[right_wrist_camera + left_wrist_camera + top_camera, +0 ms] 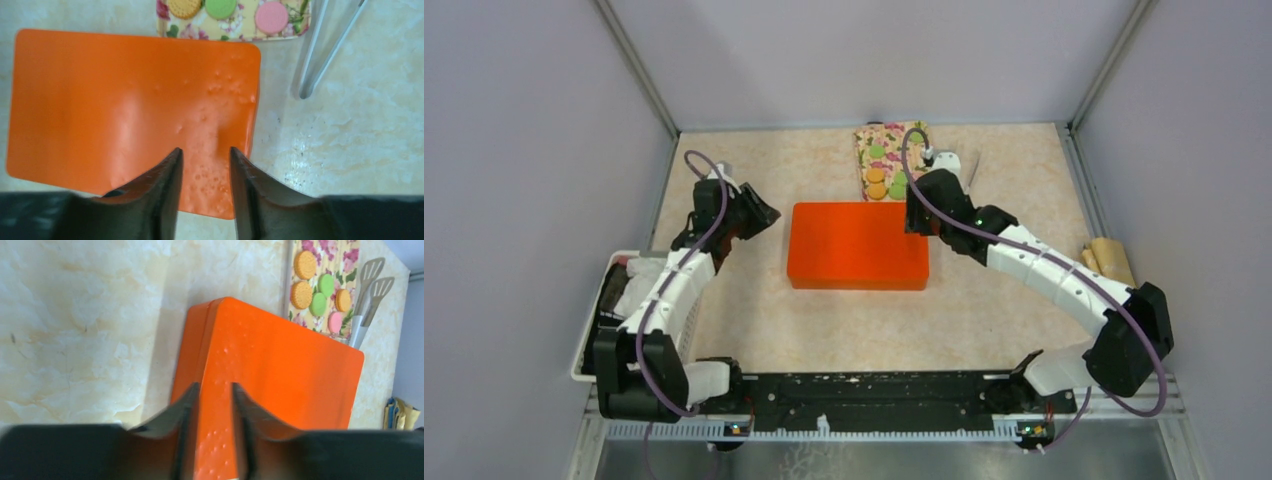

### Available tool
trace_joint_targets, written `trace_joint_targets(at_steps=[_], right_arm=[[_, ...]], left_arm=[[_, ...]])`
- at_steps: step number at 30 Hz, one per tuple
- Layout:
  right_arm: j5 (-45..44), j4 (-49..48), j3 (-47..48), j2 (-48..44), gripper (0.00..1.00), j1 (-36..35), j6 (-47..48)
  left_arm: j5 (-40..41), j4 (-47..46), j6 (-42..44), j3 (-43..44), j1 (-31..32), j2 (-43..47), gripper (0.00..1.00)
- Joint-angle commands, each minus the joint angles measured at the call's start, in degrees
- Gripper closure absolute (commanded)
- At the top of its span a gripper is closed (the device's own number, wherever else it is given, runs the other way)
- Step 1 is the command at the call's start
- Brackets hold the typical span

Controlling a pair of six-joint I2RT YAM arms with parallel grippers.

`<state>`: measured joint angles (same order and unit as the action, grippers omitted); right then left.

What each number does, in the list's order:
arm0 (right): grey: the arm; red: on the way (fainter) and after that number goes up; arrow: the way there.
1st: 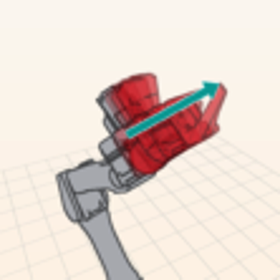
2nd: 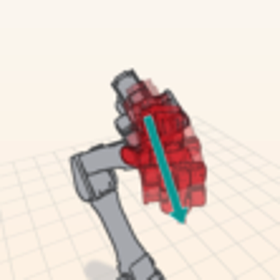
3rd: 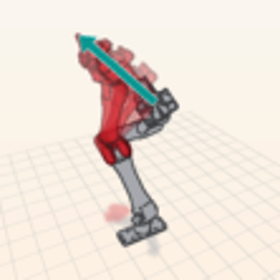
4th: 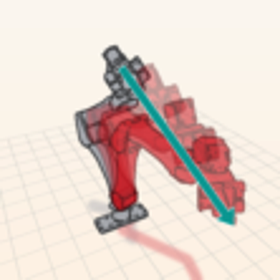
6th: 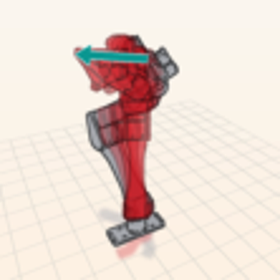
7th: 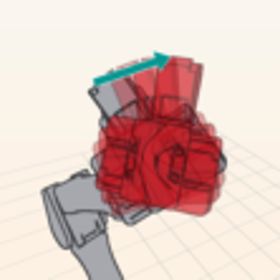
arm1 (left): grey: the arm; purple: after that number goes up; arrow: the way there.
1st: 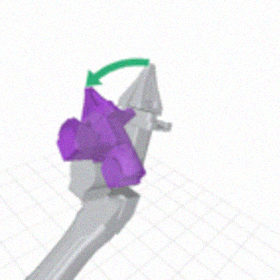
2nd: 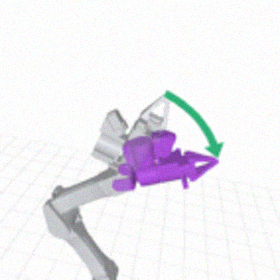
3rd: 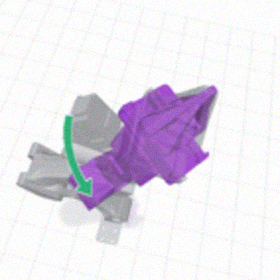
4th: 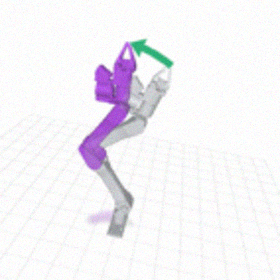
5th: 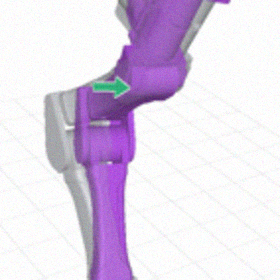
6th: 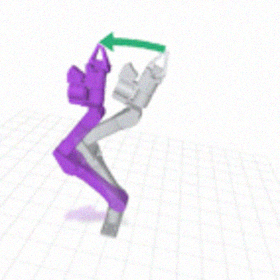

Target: Pack the cookies

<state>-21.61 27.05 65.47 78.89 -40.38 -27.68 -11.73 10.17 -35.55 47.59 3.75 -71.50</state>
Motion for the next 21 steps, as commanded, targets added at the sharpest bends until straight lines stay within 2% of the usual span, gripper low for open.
trace_joint_targets(at_steps=[1,3,4,6,7,14,17,21], right_arm=[[-4.93,-1.25,4.48,-2.50,0.33,-0.07,3.96],[-6.94,-1.61,4.97,-3.01,0.20,-0.09,4.88],[-7.85,-1.71,5.23,-3.31,0.13,-0.08,5.16],[-9.85,-1.90,5.67,-3.83,0.03,-0.10,5.92],[-11.70,-1.70,6.00,-3.88,0.02,-0.10,6.03],[-20.35,2.02,6.65,-3.02,0.01,-0.11,10.26],[-20.72,0.82,4.63,-3.31,0.01,-0.13,12.97],[-22.11,-0.21,2.70,-3.73,0.01,-0.13,10.54]], left_arm=[[1.25,2.31,6.19,5.51,0.12,5.58,0.39],[2.49,5.13,8.95,9.22,0.12,6.60,0.04],[2.90,6.34,10.13,10.81,0.12,6.90,0.02],[3.91,8.16,12.07,13.23,0.12,7.61,0.02],[4.40,8.87,12.37,14.23,0.12,8.04,0.02],[11.10,12.65,12.88,16.79,0.12,10.54,0.01],[10.46,11.24,14.33,16.14,0.12,12.01,0.02],[6.92,8.29,14.87,14.32,0.12,13.09,0.02]])
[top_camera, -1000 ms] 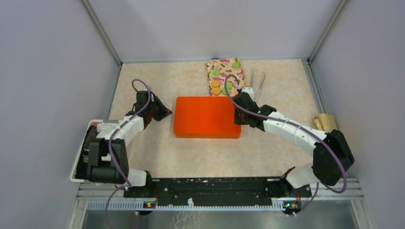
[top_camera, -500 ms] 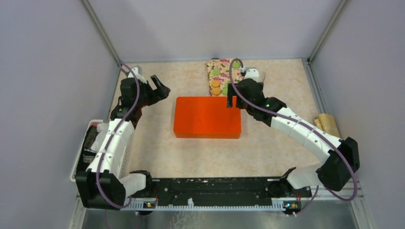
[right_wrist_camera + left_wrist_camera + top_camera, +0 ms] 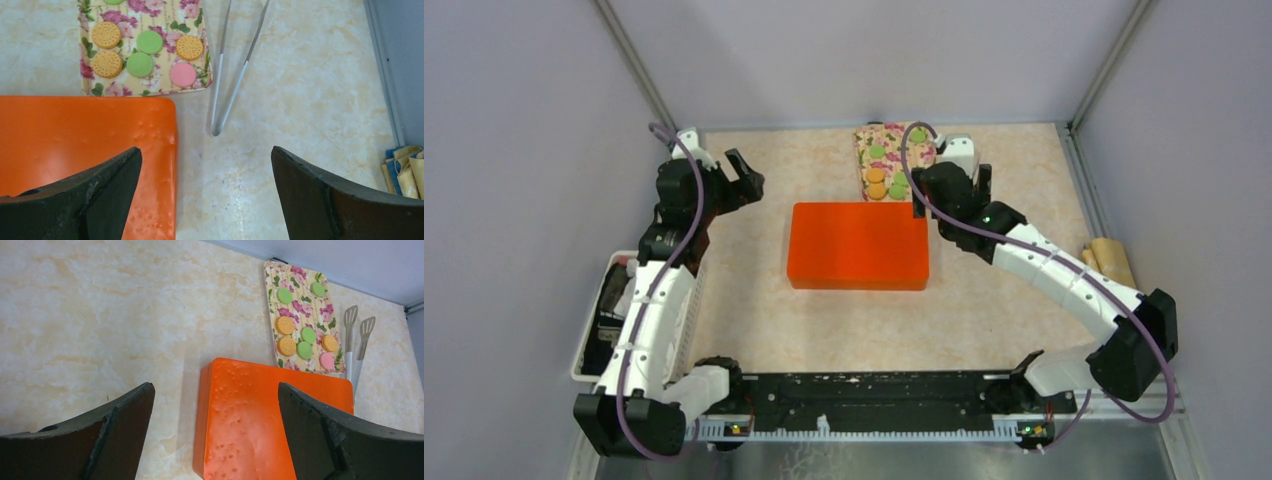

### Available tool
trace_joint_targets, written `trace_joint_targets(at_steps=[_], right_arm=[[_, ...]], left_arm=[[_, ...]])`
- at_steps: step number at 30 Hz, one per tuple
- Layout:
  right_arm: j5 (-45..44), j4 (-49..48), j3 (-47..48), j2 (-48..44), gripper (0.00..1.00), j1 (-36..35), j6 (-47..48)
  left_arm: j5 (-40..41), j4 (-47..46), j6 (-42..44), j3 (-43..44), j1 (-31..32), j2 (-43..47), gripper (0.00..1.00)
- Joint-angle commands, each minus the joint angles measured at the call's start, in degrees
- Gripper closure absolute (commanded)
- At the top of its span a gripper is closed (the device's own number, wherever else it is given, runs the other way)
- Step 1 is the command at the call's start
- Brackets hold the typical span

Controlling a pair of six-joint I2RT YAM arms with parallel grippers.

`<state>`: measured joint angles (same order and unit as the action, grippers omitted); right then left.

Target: Pack the cookies

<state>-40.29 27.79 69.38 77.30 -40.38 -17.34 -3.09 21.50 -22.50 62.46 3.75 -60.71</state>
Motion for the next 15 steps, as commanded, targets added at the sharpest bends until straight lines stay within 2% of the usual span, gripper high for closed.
trace_joint_targets(at_steps=[1,15], right_arm=[[-3.32,-1.10,-1.41,-2.21,0.01,-0.10,-0.22],[-1.43,0.69,-1.16,-1.66,0.01,-0.11,-1.06]], left_arm=[[-2.07,-3.23,1.52,-0.91,0.12,2.27,0.02],[-3.46,-3.79,-0.36,-2.10,0.12,1.33,0.02]])
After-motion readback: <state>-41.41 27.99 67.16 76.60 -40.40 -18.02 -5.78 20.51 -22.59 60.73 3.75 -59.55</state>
